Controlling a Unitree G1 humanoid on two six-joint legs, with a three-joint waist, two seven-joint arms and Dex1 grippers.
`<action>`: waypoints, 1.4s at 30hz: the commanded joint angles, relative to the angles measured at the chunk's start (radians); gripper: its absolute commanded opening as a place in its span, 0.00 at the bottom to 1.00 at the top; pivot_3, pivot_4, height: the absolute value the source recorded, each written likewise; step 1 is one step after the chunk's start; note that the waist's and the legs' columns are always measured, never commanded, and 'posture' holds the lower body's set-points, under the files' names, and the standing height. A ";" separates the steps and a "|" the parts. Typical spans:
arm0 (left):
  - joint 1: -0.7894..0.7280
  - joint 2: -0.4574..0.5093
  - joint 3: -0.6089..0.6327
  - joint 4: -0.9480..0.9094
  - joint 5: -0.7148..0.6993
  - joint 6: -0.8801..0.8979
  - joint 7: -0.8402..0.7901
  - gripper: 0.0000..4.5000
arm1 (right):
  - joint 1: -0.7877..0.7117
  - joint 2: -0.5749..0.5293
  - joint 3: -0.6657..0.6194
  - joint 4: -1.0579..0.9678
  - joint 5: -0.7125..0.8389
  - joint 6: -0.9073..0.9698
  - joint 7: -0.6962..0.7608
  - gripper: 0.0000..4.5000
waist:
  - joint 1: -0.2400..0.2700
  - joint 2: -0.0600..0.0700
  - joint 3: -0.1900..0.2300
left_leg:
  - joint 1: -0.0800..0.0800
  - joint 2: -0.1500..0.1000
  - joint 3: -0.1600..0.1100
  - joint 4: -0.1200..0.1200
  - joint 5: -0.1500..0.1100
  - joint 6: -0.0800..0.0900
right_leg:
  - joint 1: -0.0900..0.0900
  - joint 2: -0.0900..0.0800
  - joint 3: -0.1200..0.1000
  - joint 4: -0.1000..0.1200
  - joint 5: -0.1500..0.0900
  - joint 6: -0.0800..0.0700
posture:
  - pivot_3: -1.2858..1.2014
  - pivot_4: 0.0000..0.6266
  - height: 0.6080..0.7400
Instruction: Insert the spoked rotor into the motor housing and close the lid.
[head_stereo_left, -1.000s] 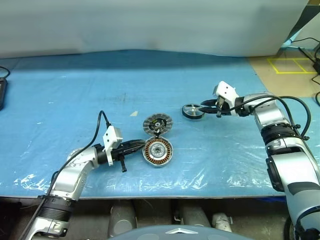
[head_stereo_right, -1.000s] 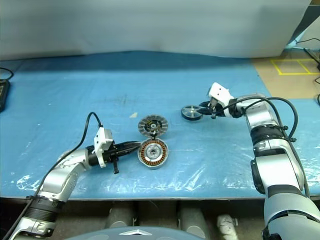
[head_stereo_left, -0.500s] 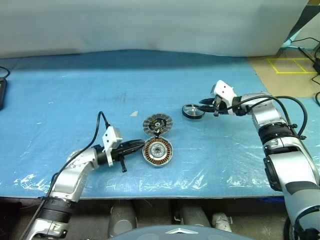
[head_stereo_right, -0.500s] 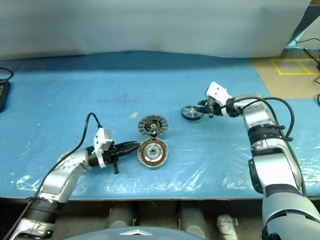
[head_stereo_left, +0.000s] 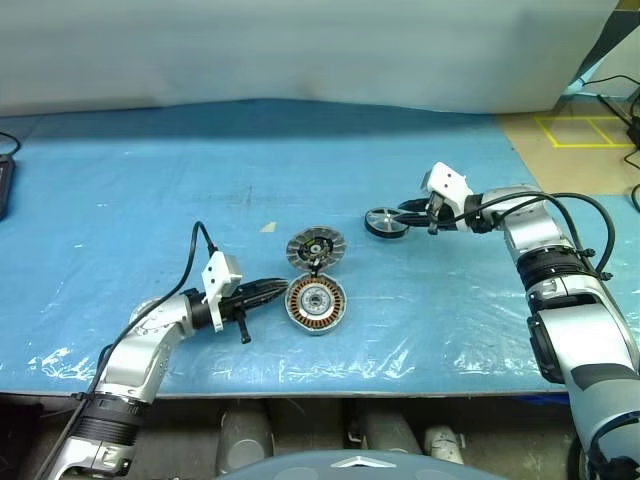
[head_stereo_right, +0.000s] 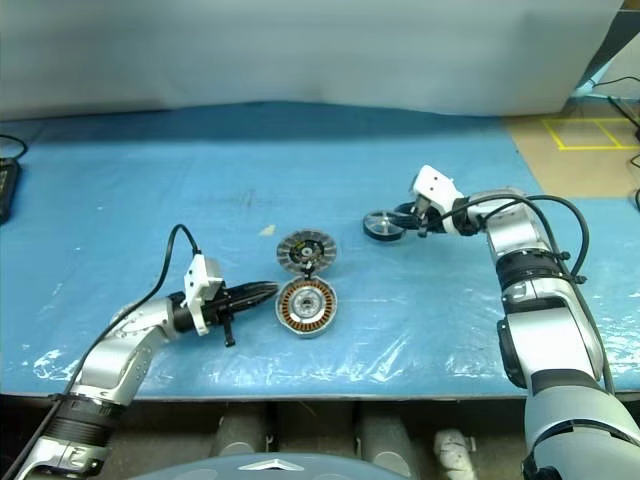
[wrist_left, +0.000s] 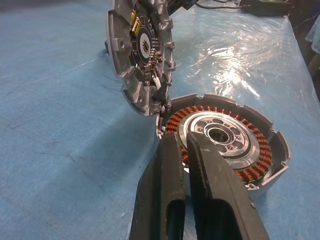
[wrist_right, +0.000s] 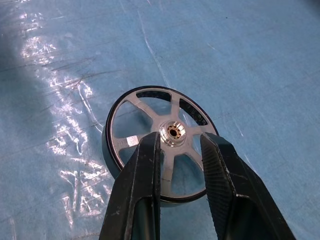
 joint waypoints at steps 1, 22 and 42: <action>-0.002 -0.003 0.004 -0.021 -0.007 -0.014 -0.003 0.07 | -0.022 -0.017 -0.021 -0.018 0.006 0.010 0.003 0.28 | 0.000 0.000 0.000 | 0.000 0.000 0.000 0.000 0.000 0.000 | 0.000 0.000 0.000 0.000 0.000 0.000 | 0.52 0.24 1.00; -0.004 -0.002 0.006 -0.014 -0.003 -0.015 -0.004 0.07 | -0.033 -0.001 -0.015 0.001 -0.018 -0.016 -0.034 0.61 | 0.000 0.000 0.000 | 0.000 0.000 0.000 -0.001 0.000 0.000 | 0.000 0.000 0.000 0.000 0.000 0.000 | 0.52 0.24 1.00; -0.007 -0.008 0.000 0.001 0.006 -0.025 -0.010 0.07 | -0.017 -0.003 -0.020 -0.015 -0.015 -0.030 -0.042 0.61 | 0.000 0.000 0.000 | 0.000 0.000 0.000 -0.001 0.000 0.000 | 0.000 0.000 0.000 -0.001 0.000 0.000 | 0.52 0.24 1.00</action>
